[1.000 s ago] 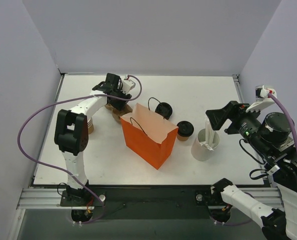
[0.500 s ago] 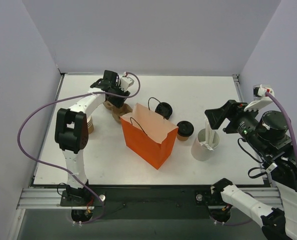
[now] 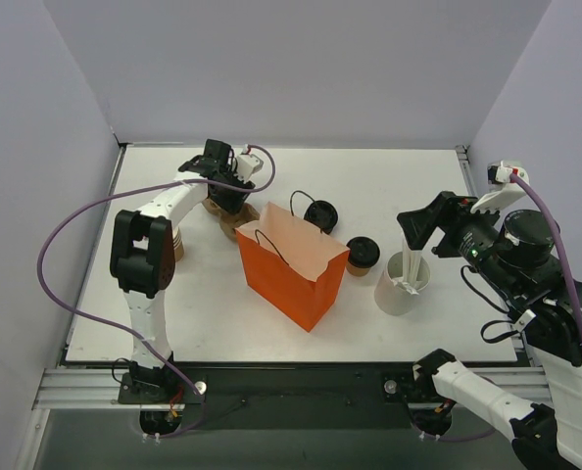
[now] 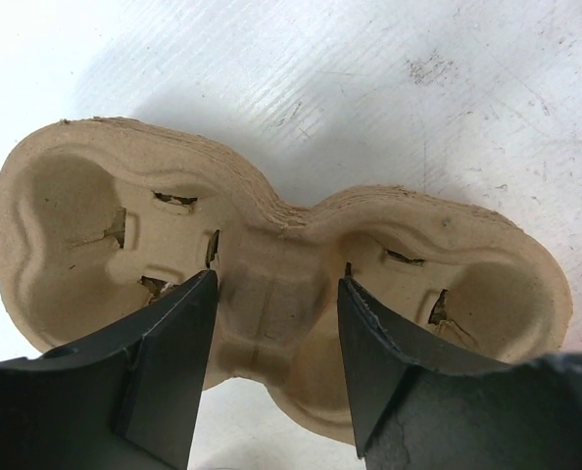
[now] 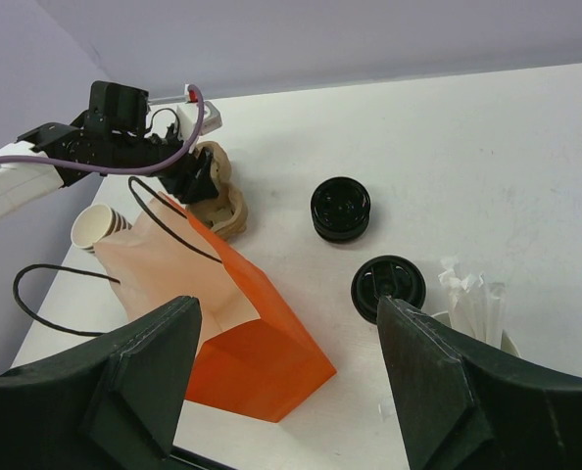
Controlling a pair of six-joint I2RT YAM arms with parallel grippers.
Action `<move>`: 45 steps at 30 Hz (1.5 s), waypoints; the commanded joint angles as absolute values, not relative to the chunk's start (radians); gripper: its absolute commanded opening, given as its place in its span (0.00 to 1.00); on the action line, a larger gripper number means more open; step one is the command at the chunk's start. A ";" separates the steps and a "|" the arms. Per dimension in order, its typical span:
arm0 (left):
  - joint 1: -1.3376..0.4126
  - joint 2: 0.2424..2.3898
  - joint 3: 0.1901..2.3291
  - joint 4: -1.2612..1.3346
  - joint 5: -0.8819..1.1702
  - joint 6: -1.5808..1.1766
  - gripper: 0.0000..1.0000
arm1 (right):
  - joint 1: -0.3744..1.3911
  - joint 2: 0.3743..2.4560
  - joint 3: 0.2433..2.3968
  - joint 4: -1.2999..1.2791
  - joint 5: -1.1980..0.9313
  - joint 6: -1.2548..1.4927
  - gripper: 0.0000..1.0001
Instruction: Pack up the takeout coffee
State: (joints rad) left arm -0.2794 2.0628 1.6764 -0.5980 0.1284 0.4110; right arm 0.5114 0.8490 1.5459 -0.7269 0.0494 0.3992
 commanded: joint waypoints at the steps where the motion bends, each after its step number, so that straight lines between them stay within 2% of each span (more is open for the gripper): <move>1: -0.273 2.074 1.718 -0.612 0.133 0.428 0.60 | 0.515 0.850 1.569 -0.723 0.068 0.391 0.73; 7: -0.272 2.072 1.746 -0.640 0.138 0.430 0.50 | 0.515 0.850 1.572 -0.727 0.072 0.391 0.73; 16: -0.276 2.075 1.916 -0.767 0.101 0.399 0.50 | 0.515 0.854 1.569 -0.729 0.058 0.388 0.73; 25: -0.282 2.057 1.882 -0.762 0.052 0.385 0.47 | 0.515 0.841 1.578 -0.739 0.061 0.388 0.73; 32: -0.284 2.060 2.006 -0.834 0.035 0.354 0.47 | 0.515 0.839 1.588 -0.747 0.067 0.393 0.73; 45: -0.273 2.063 1.951 -0.850 0.100 0.385 0.61 | 0.515 0.815 1.591 -0.775 0.068 0.419 0.73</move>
